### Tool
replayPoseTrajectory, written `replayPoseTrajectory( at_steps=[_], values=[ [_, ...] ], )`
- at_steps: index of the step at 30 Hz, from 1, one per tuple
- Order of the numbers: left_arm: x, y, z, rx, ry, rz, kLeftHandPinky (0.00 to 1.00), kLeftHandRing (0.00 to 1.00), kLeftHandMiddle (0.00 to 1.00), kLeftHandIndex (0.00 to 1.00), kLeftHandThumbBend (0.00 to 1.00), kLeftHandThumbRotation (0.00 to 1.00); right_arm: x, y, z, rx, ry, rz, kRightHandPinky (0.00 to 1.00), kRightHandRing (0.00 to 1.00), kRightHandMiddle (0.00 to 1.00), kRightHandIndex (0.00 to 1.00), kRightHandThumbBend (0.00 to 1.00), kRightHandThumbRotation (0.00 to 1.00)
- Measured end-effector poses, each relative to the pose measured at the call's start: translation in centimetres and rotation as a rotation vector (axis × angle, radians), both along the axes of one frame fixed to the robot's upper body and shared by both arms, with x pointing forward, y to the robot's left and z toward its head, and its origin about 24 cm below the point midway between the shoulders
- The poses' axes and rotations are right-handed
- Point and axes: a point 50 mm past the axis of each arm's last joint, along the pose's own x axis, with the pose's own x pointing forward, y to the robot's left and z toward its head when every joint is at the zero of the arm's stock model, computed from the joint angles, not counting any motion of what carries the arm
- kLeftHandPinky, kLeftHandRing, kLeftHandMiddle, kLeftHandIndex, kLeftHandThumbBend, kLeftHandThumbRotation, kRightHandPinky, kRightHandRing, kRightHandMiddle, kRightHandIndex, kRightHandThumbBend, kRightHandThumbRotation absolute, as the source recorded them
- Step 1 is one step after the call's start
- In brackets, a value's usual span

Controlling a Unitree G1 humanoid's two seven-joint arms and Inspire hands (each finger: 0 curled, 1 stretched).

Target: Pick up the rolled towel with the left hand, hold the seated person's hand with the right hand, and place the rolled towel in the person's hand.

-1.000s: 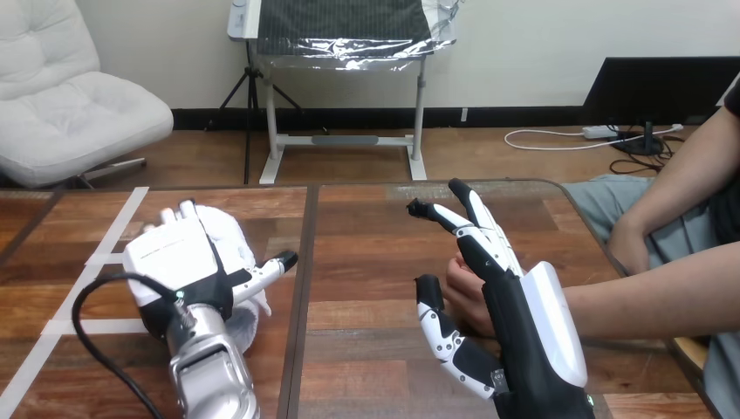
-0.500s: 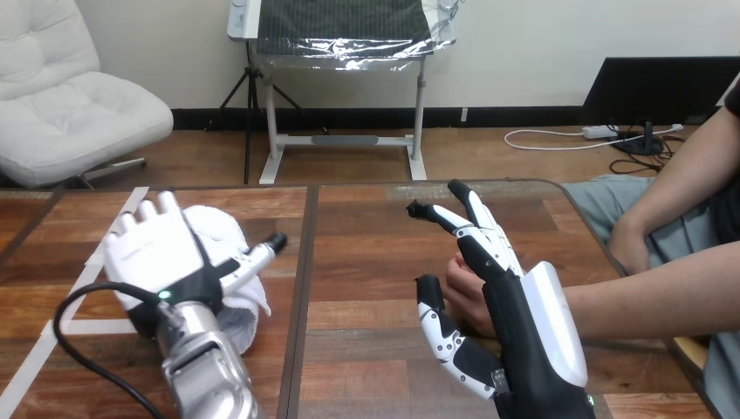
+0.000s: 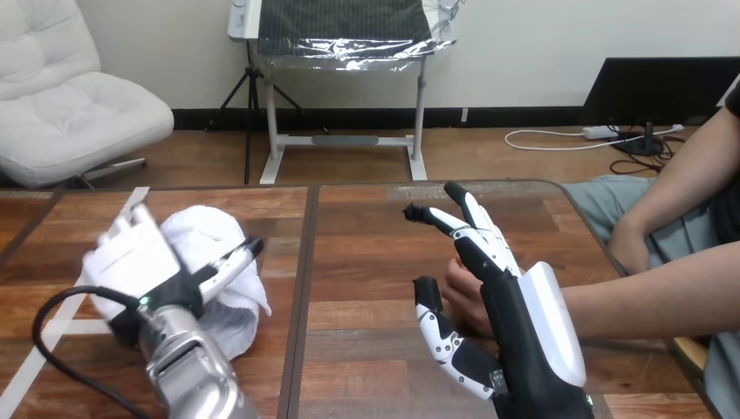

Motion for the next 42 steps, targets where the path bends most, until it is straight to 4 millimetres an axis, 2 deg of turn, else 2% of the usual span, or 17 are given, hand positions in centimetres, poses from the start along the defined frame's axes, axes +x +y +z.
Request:
replayPoseTrajectory(
  at_steps=[18,34,42],
  values=[
    [-0.1,1.3,-2.4,-0.023,0.131,0.054,0.95,0.97,1.00,1.00,1.00,1.00,0.0,-0.1,0.0,-0.002,0.002,-0.002,1.00,0.99,0.98,0.81,0.14,0.00],
    [1.2,2.1,-2.5,-0.032,0.146,0.065,0.92,0.95,1.00,1.00,1.00,1.00,0.0,-0.1,0.0,-0.006,0.005,0.002,1.00,0.99,0.97,0.80,0.15,0.00],
    [2.0,2.2,-2.5,-0.060,0.151,0.068,0.87,0.92,0.97,1.00,1.00,1.00,0.1,-0.1,0.0,-0.008,0.005,0.005,1.00,0.98,0.97,0.80,0.15,0.00]
  ],
)
